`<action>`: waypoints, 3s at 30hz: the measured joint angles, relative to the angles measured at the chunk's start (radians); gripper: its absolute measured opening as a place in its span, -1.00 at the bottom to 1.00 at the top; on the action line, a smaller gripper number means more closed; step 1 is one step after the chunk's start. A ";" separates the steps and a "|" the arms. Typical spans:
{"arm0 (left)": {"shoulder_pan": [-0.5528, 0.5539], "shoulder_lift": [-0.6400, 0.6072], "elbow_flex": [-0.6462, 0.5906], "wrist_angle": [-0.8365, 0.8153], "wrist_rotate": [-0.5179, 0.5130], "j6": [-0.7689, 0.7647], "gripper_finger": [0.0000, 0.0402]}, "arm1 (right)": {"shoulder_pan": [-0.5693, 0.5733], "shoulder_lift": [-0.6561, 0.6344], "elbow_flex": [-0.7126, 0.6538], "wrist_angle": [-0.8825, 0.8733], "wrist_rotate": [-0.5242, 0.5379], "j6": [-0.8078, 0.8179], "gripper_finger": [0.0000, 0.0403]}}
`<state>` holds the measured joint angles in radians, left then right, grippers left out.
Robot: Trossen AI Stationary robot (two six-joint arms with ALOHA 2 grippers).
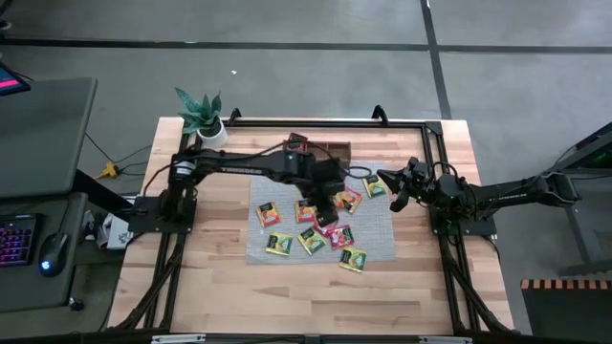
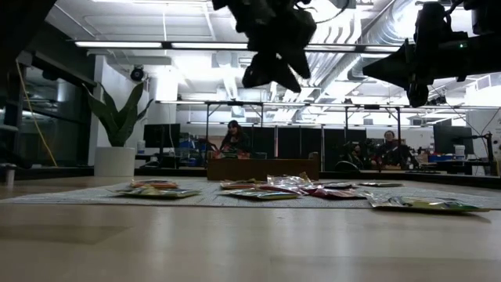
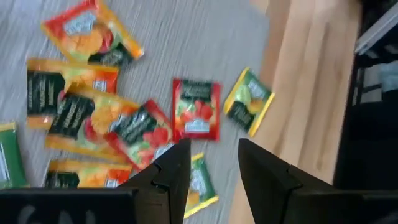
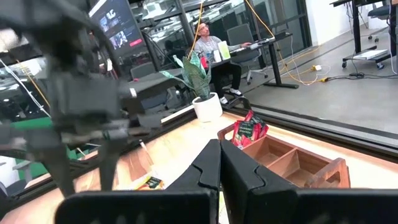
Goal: Pick & Place Tea
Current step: Put the red tea bag into the left section of the wooden organizer
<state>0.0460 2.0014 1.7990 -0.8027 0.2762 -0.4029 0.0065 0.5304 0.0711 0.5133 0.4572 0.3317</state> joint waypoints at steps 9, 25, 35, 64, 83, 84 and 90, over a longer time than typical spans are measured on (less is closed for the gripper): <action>0.000 -0.040 -0.280 0.304 0.008 -0.228 -0.35 | 0.000 0.000 0.000 0.000 0.000 0.000 -1.00; 0.037 -0.021 -0.338 0.334 -0.038 -0.537 -0.35 | 0.000 0.000 0.000 0.000 0.000 0.000 -1.00; 0.052 0.012 -0.338 0.276 -0.025 -0.485 -0.34 | 0.000 0.000 0.000 -0.001 0.000 0.000 -1.00; 0.037 0.052 -0.338 0.328 -0.069 -0.541 0.14 | 0.000 0.000 0.000 -0.001 0.000 0.000 -1.00; 0.031 0.052 -0.338 0.332 -0.073 -0.549 0.14 | 0.000 0.000 0.000 -0.001 0.000 0.000 -1.00; 0.029 0.052 -0.338 0.334 -0.071 -0.549 0.14 | 0.000 0.000 0.000 -0.001 0.000 0.000 -1.00; 0.016 0.052 -0.338 0.339 -0.084 -0.571 0.14 | 0.000 0.000 0.000 -0.001 0.000 0.000 -1.00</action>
<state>0.0624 2.0533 1.4609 -0.4636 0.1917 -0.9737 0.0064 0.5305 0.0711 0.5125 0.4576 0.3317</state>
